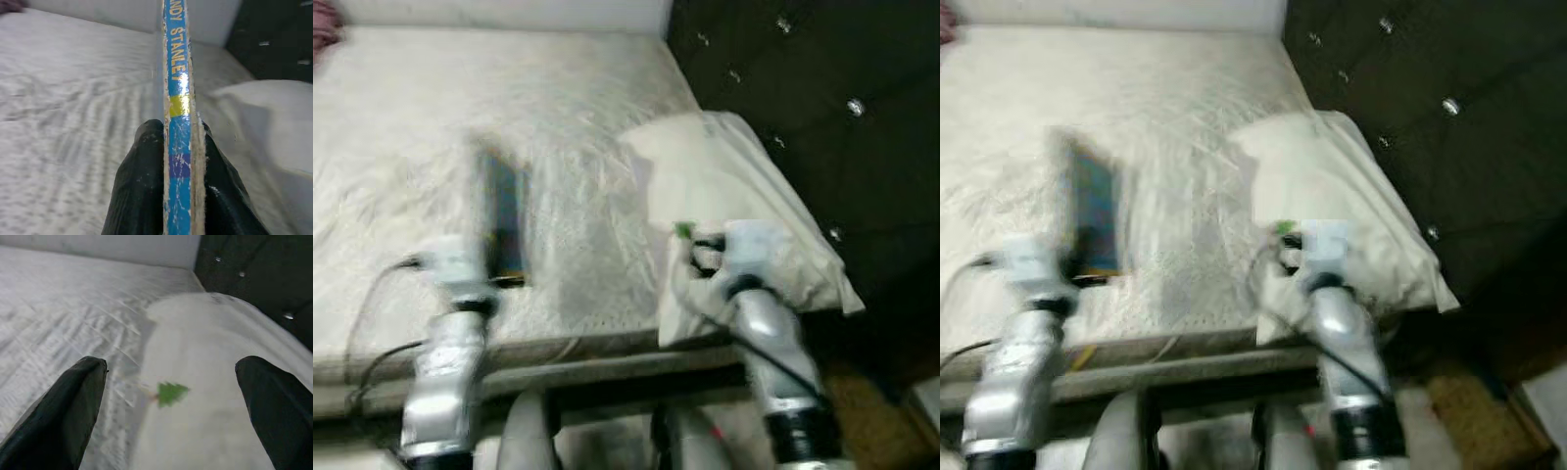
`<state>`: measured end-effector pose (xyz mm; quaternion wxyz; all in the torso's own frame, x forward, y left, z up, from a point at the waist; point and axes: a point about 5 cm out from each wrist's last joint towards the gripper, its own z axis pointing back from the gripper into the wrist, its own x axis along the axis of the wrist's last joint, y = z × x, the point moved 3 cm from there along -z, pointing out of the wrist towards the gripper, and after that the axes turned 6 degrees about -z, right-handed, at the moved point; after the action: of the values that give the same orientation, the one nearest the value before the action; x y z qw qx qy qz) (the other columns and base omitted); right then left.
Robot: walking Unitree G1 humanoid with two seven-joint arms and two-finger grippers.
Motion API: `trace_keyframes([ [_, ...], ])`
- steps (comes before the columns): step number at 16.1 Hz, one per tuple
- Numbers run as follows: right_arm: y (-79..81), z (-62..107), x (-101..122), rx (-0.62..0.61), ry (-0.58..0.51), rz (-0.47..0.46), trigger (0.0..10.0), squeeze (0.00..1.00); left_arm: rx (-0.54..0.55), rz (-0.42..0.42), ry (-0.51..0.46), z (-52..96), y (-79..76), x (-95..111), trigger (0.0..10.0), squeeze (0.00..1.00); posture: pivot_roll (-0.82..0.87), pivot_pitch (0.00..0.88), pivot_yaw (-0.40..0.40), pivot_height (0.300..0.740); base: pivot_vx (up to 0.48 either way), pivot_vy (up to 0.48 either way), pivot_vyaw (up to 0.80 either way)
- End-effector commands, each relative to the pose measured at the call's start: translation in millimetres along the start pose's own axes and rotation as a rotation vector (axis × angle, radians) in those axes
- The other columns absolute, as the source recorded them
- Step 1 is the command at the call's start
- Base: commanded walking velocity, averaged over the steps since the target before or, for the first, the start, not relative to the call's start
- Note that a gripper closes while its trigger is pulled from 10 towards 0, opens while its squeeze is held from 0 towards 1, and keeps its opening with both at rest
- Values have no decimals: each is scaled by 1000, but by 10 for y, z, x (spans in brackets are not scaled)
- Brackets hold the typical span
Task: Clean up the room
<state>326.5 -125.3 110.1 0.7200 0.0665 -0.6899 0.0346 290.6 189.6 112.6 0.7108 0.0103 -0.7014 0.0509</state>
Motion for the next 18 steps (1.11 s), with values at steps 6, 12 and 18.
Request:
trace_keyframes([
  [6,-182,64,8,-47,-1,20,10000,0,-55,171,108,-283,-283,-141,10000,0,-74,63,-50,594,0,0,0],
  [12,-187,75,7,-46,1,21,10000,0,-69,181,110,-382,-319,-118,10000,0,-80,64,-50,554,0,0,0],
  [18,-192,149,53,-31,-19,44,10000,0,-94,288,190,-497,-347,-213,10000,0,-98,73,-60,529,0,0,0],
])
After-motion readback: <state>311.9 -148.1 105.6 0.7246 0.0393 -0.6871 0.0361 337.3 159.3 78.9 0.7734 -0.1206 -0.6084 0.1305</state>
